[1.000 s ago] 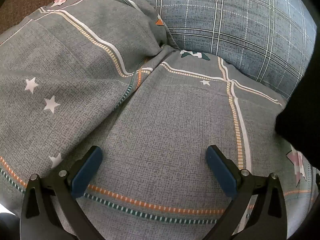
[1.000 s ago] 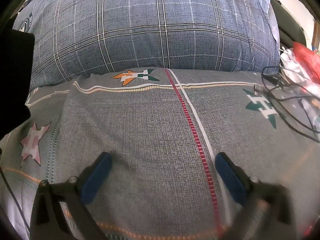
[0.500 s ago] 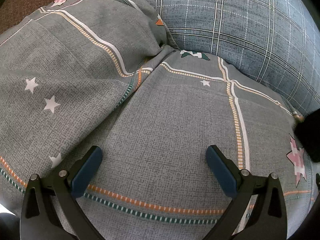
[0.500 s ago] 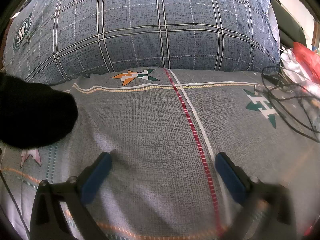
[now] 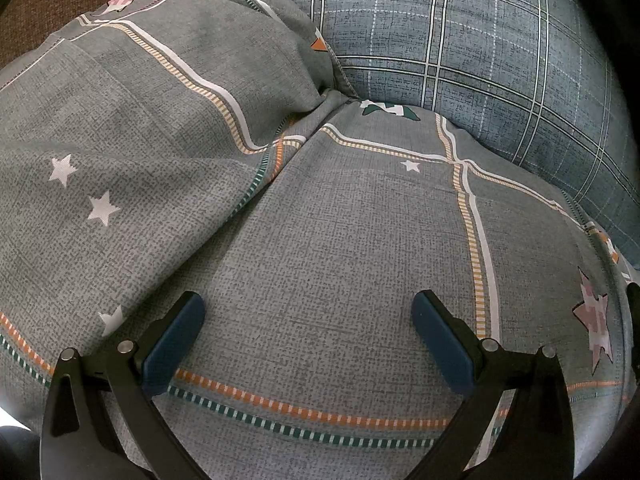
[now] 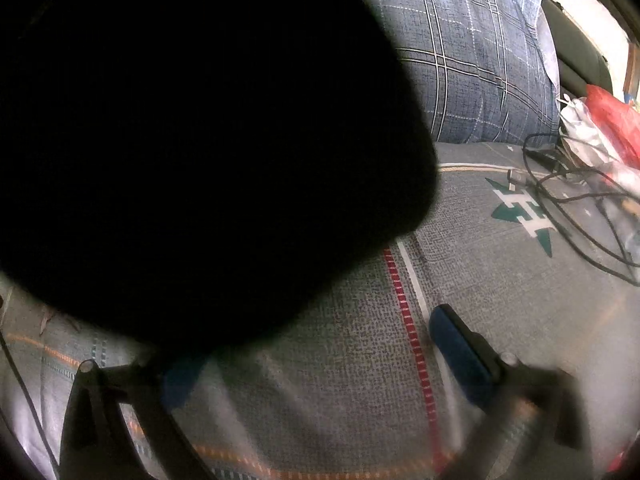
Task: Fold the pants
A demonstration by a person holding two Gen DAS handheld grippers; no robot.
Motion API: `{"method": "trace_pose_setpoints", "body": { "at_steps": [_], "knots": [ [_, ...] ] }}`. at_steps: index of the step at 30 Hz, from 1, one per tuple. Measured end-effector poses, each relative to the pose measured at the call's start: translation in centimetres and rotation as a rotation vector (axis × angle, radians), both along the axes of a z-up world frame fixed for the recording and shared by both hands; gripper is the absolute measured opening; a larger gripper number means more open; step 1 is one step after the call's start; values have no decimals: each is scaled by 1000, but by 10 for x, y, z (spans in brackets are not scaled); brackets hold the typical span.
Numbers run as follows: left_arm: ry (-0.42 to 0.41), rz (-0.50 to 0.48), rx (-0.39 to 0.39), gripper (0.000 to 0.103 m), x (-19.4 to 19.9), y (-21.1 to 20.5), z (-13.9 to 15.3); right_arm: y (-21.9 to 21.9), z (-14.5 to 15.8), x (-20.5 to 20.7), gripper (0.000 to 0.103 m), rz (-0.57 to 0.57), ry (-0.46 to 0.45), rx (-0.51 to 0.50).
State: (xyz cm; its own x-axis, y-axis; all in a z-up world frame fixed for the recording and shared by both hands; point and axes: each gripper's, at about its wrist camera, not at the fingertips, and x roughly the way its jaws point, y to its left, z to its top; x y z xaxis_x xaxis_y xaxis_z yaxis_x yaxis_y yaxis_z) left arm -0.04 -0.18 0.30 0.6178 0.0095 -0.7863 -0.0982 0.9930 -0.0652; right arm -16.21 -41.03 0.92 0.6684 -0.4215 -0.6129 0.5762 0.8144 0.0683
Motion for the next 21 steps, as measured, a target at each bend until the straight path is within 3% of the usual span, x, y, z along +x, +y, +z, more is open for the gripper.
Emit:
{"method": "trace_pose_setpoints", "body": {
  "at_steps": [16,21],
  "knots": [
    [0,0,1,103,0,2,-3,-1,0,-1,102,2,-6,6],
    [49,-49,10,103,-2,3,1,0,0,1,102,1,2,2]
  ]
}}
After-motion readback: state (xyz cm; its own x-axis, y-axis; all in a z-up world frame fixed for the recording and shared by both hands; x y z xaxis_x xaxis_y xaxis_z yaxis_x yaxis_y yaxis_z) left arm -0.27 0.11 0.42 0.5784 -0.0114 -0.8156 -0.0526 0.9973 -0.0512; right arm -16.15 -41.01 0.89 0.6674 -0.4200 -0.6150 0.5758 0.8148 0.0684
